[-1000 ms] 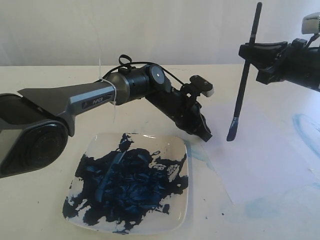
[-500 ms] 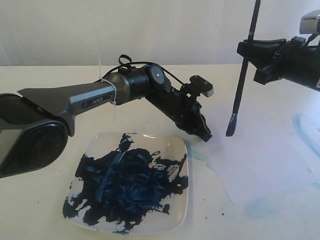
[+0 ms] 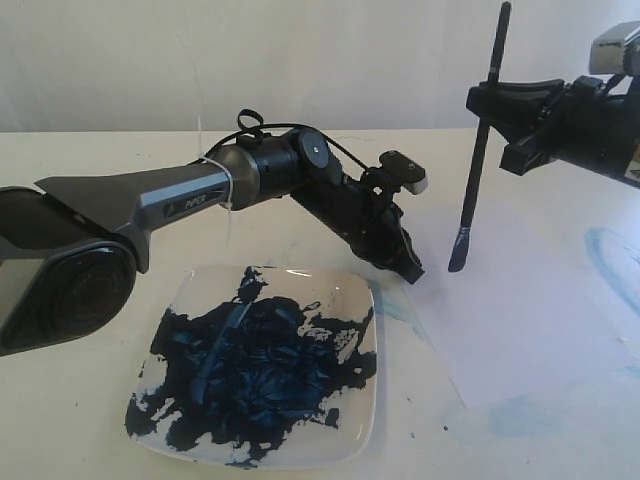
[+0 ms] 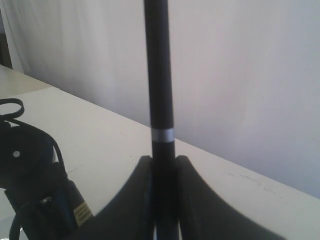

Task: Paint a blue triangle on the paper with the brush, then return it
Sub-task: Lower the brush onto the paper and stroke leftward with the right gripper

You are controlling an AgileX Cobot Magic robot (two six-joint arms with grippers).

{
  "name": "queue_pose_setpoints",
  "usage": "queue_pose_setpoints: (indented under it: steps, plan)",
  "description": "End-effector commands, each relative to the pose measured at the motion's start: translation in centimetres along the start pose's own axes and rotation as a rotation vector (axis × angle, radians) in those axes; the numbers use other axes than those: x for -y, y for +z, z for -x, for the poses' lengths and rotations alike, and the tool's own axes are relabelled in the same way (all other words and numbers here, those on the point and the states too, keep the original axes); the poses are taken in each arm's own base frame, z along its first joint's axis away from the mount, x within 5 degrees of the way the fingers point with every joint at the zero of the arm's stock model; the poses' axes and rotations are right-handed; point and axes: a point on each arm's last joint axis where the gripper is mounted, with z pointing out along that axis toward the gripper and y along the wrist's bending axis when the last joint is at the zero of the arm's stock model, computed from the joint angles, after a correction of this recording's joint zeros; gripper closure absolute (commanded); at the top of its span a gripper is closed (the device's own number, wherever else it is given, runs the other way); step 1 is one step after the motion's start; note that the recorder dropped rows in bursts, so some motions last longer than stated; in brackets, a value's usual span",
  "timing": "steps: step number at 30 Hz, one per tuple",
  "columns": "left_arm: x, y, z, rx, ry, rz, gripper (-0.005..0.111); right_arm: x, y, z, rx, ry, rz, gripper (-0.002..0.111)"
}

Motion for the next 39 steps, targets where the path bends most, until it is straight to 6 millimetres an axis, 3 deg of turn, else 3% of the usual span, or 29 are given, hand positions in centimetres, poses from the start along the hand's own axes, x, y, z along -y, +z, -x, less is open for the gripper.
queue_pose_setpoints:
  steps: [1, 24, 39]
  plan:
    - [0.4, 0.5, -0.9, -0.061, -0.003, -0.049, 0.107, -0.1, 0.2, -0.7, 0.029, -0.005, 0.035, 0.108]
    - [0.4, 0.5, -0.9, -0.063, -0.003, -0.052, 0.107, 0.4, 0.3, -2.0, -0.029, -0.015, -0.001, 0.108]
    - [0.4, 0.5, -0.9, -0.063, -0.003, -0.052, 0.107, 3.7, -3.7, -1.2, -0.040, -0.046, -0.148, 0.108]
